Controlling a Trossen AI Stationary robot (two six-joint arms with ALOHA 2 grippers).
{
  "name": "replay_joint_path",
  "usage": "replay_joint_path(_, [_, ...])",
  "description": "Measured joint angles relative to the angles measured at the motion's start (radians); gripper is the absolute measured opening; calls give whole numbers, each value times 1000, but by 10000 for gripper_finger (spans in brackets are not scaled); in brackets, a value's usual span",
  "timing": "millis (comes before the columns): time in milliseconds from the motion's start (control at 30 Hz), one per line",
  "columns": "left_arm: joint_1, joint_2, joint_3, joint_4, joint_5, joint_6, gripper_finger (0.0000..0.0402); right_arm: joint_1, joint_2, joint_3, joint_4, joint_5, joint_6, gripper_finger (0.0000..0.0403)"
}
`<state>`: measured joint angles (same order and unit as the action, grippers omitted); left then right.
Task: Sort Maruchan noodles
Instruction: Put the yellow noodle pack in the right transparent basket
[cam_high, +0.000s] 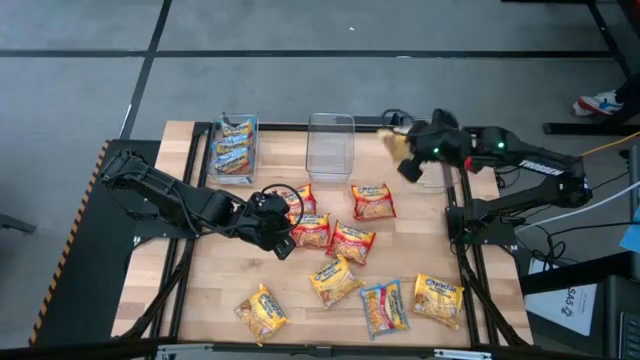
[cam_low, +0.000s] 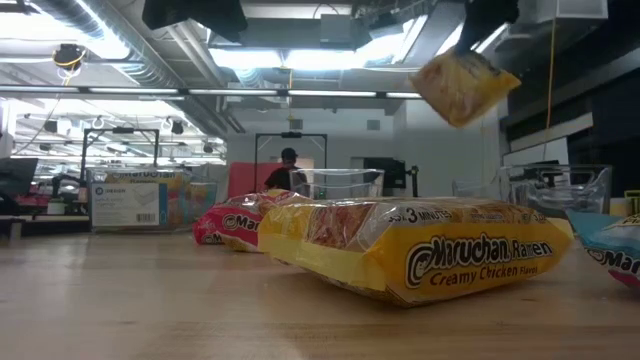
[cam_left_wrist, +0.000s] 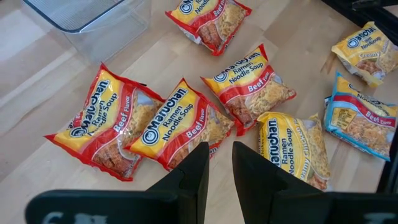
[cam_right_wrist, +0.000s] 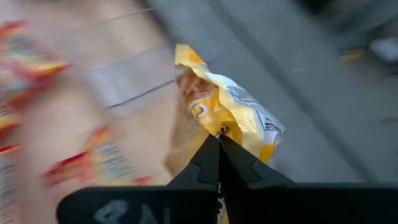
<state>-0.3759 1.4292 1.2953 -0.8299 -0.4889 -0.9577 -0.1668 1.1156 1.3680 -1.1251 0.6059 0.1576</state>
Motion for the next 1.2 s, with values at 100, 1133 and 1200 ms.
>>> replay_joint_path(100, [0, 0, 0, 0, 0, 0, 65, -60, 0, 26, 1, 79, -72, 0])
replay_joint_path(1133, [0, 0, 0, -55, -1, 1, 65, -789, 327, -90, 36, -167, -905, 0])
replay_joint_path(1200, [0, 0, 0, -59, -1, 1, 65, -788, 328, -89, 48, -166, -899, 0])
